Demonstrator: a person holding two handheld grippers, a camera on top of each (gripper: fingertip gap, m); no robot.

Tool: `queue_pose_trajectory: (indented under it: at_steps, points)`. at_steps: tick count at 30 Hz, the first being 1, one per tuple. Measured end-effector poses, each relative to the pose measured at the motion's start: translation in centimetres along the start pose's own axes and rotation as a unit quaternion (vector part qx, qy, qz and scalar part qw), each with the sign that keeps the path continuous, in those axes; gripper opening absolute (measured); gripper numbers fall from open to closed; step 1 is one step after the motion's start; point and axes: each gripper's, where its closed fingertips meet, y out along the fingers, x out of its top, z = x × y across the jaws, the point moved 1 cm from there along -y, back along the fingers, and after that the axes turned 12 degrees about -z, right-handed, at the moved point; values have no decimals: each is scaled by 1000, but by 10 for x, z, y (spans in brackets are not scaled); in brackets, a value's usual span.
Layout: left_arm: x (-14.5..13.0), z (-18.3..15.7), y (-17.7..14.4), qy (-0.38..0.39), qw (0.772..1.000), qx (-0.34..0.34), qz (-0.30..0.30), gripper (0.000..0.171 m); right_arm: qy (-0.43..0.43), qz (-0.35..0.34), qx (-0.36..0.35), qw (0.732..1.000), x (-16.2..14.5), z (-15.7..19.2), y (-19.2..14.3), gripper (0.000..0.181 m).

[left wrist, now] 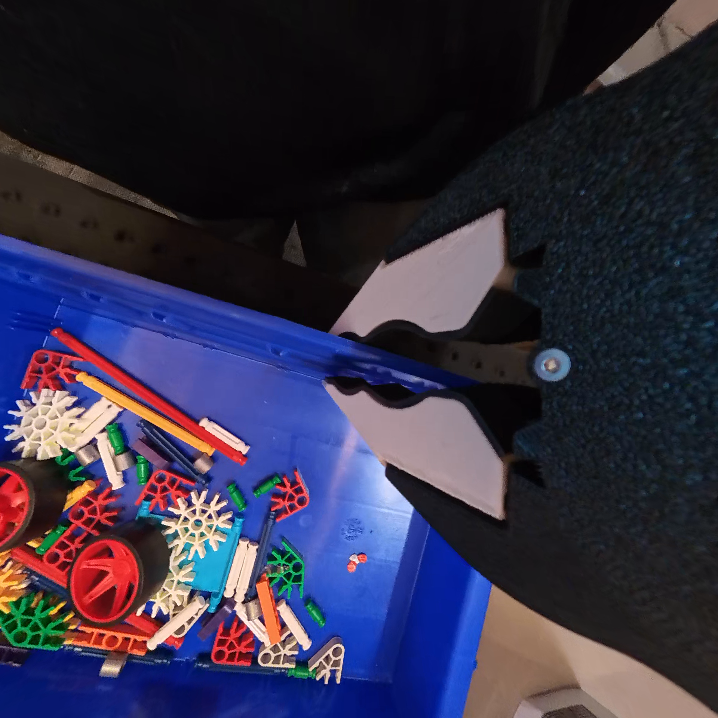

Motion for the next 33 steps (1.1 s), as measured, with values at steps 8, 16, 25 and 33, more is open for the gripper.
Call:
queue_pose_trajectory:
  at_steps: [8, 16, 25, 33]
  points:
    - [4, 3, -8, -20, 999, 16, -30, 36, 7, -108, -26, 994, 79, 6, -42, 3]
    - [17, 2, -19, -37, 996, 32, -78, 40, -109, -236, -30, 965, 235, 48, -39, 3]
    - [22, -1, -24, -59, 989, 74, -115, 44, -250, -417, -28, 874, 427, 123, -51, 3]
    - [24, -10, -25, -57, 986, 83, -130, 44, -254, -350, -9, 901, 504, 126, 72, 41]
